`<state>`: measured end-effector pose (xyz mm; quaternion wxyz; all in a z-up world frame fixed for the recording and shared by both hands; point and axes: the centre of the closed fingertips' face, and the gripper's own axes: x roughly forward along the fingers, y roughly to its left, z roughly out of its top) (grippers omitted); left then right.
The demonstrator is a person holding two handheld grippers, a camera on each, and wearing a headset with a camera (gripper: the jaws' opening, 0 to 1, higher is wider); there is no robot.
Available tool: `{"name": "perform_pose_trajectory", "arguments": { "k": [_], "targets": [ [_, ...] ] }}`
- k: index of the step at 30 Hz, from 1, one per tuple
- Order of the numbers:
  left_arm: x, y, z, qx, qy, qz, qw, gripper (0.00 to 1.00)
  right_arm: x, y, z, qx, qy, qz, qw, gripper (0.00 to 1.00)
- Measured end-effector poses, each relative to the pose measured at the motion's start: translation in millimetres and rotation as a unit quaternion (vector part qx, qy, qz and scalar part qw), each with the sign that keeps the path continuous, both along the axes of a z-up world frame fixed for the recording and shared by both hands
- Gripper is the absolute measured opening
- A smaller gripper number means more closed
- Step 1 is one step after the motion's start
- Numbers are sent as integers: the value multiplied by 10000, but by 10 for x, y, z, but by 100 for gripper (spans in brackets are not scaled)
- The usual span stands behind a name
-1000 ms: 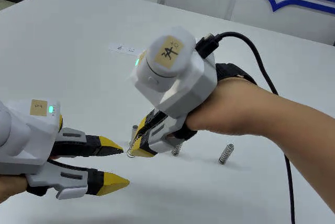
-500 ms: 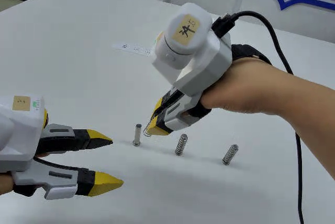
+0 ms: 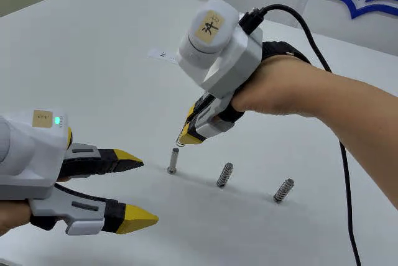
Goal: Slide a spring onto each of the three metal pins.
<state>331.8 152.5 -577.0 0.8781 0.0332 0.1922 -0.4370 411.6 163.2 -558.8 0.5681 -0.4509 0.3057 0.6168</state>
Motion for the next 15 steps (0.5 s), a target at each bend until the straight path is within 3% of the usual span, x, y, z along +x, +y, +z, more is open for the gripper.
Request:
{"name": "perform_pose_trajectory", "arguments": {
  "k": [8,15],
  "targets": [
    [23,6,25,-59,-31,62,10000,59,69,56,-200,-238,73,-2,9997,12],
    [24,4,23,-92,-28,73,9999,58,74,35,-244,-324,94,-45,9994,12]
  ]
}}
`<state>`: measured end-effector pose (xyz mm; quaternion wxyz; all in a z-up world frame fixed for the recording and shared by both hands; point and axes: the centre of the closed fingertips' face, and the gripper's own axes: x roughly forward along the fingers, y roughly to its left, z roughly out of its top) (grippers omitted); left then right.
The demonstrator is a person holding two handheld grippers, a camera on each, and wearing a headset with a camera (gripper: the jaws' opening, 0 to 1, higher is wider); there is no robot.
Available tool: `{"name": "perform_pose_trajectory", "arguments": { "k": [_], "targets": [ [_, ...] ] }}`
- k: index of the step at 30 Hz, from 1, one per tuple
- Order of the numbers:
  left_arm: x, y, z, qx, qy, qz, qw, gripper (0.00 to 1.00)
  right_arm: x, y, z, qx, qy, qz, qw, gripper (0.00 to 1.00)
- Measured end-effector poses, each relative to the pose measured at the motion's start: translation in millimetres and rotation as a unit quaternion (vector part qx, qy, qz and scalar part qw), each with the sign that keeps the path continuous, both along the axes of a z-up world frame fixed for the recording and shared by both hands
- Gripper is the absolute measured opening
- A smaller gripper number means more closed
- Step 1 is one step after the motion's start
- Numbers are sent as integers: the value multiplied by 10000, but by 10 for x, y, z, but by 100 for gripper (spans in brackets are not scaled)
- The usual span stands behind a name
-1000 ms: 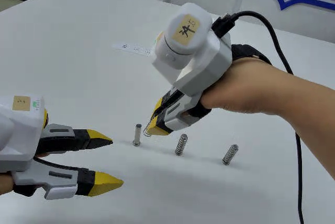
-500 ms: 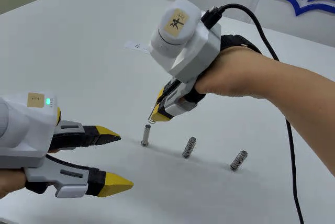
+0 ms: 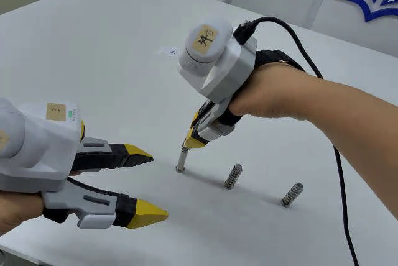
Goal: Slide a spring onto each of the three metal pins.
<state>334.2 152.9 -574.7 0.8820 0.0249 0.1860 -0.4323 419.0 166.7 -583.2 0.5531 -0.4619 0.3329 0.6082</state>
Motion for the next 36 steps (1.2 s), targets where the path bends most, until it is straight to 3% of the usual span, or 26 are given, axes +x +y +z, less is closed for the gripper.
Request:
{"name": "perform_pose_trajectory", "arguments": {
  "k": [9,23,36],
  "targets": [
    [8,-18,0,-28,-8,-28,10000,58,-6,23,-58,-60,73,-19,10000,12],
    [14,-20,18,-97,-19,-14,10000,59,-3,50,-316,-316,149,-47,9994,12],
    [18,-23,7,-109,12,-12,9999,59,29,52,-526,-361,205,-172,9990,12]
  ]
}}
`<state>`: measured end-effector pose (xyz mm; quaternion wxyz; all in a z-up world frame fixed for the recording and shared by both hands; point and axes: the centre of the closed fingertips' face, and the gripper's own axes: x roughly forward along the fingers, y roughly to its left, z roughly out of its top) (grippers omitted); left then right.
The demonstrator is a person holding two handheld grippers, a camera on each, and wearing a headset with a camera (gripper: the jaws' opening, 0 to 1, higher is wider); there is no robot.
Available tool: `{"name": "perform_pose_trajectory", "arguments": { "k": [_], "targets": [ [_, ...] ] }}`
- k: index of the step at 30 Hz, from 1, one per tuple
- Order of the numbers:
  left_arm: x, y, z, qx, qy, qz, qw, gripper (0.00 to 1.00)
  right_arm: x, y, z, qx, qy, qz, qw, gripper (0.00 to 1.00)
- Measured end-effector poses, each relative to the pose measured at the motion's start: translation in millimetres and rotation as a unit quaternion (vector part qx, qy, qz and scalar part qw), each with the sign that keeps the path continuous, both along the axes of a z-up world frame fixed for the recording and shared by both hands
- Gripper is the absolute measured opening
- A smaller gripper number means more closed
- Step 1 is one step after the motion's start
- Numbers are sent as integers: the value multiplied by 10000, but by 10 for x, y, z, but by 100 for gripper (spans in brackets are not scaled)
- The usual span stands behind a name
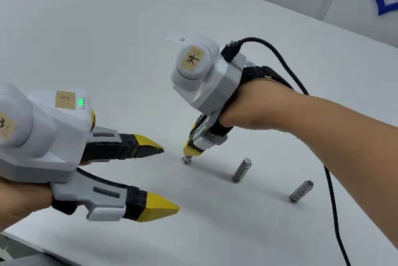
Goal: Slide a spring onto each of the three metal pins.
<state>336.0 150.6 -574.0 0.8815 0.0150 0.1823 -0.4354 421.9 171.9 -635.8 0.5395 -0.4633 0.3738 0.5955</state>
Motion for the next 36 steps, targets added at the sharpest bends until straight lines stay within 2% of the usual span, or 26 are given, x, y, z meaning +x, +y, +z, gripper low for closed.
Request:
{"name": "perform_pose_trajectory", "arguments": {
  "k": [9,19,29,36],
  "targets": [
    [5,-11,-25,17,42,-20,10000,59,3,-2,-104,11,37,-47,10000,13],
    [11,-7,-39,32,72,-9,10000,59,-6,13,-125,91,69,-36,9999,13],
    [8,-21,-62,95,112,-39,9999,60,-23,-73,-61,220,52,-118,9997,19],
    [2,-29,-80,152,134,-62,9998,61,-34,-157,59,403,47,-298,9987,21]
  ]
}}
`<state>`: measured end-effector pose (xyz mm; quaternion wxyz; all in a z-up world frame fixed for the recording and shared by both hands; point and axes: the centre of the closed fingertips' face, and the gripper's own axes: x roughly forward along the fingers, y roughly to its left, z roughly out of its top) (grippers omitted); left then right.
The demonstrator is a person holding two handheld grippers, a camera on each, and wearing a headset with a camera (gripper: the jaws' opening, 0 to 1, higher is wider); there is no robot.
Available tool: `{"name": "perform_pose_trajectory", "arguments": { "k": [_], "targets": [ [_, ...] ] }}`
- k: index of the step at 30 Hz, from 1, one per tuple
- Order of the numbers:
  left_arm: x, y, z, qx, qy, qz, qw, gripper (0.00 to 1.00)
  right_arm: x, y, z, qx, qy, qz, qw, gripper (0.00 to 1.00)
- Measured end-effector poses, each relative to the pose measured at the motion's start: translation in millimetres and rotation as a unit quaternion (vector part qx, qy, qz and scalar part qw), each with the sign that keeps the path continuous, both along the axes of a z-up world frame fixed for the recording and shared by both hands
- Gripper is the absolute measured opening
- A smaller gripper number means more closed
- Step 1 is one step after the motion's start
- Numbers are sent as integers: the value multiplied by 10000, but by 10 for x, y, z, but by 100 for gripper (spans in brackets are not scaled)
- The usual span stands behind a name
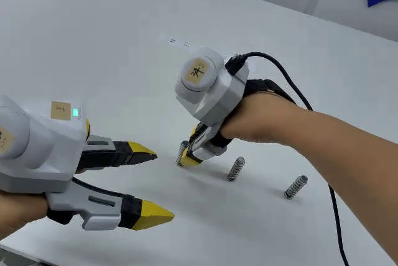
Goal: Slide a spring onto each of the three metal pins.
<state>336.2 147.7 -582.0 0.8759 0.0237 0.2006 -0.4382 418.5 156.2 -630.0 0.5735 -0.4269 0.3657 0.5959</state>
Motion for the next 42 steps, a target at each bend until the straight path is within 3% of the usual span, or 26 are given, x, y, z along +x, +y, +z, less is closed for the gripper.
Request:
{"name": "perform_pose_trajectory", "arguments": {
  "k": [13,23,29,36,42],
  "targets": [
    [-7,-3,-29,95,27,-41,9999,65,-134,-151,284,554,-10,-344,9979,23],
    [1,-25,1,151,-8,-85,9998,68,-305,-314,417,1011,-7,-610,9930,25],
    [-6,3,23,166,-37,-70,9998,69,-399,-490,461,1315,35,-853,9876,26],
    [1,51,29,181,-31,-6,9998,72,-509,-704,504,1770,141,-1084,9781,28],
    [17,26,51,181,-45,-18,9998,73,-586,-937,500,2007,166,-1328,9705,29]
  ]
}}
